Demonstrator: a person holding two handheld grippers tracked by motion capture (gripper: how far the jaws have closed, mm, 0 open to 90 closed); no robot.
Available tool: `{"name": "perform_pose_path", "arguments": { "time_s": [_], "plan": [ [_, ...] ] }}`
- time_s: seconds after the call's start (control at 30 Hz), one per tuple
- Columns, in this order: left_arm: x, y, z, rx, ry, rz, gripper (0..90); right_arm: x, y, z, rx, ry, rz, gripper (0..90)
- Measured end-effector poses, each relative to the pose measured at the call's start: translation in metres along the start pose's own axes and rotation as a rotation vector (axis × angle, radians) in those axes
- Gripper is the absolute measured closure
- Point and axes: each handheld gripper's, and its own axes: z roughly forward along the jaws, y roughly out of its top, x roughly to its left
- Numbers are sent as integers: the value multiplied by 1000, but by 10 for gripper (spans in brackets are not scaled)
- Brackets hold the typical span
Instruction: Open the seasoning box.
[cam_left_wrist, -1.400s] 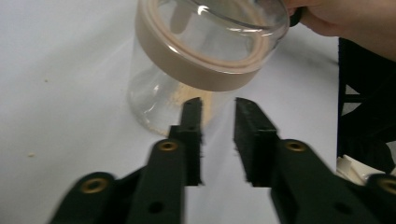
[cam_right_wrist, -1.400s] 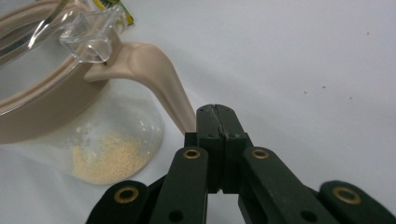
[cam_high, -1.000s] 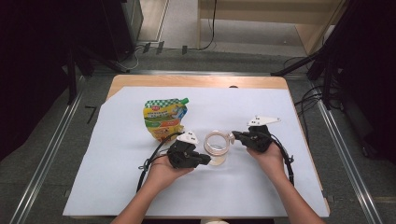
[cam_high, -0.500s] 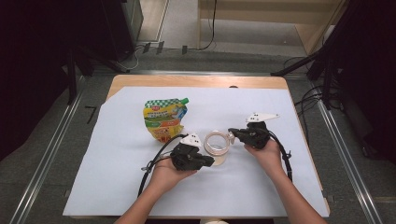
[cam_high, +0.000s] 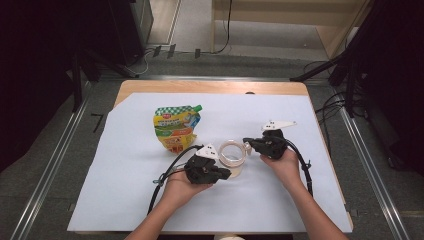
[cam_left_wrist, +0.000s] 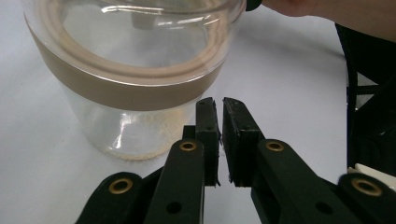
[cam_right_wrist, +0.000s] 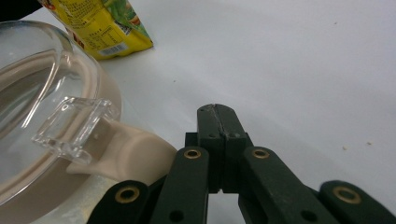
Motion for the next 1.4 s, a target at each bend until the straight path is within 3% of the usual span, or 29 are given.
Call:
{"name": "perform_pose_path", "arguments": {
  "time_s": [0.4,0.6,0.67,0.7,0.8,1.03,1.07,1.17,1.33,1.4],
  "plan": [
    [11,-3,-11,13,2,-13,851,10,-5,-7,23,-12,-39,900],
    [16,-3,-13,28,-23,-36,819,13,-9,-12,33,-11,-17,900],
    [18,-3,-15,44,-24,-30,809,17,-10,-14,37,-13,-40,900],
    [20,-3,-18,48,-30,-32,807,19,-10,-16,52,-41,-80,900],
    [21,-2,-22,35,-34,-24,780,18,-11,-22,48,-41,-74,900],
    [27,2,-38,1,-6,10,617,27,-12,-40,25,-51,-72,900],
    [28,3,-40,-8,-10,13,536,29,-13,-46,19,-49,-66,900],
    [30,7,-44,-45,7,36,447,33,-17,-53,15,-47,-44,900],
    [35,18,-45,-51,-26,50,354,40,-24,-59,20,-51,-22,900],
    [35,22,-42,-37,-13,61,279,41,-26,-60,23,-50,-13,900]
  ]
}}
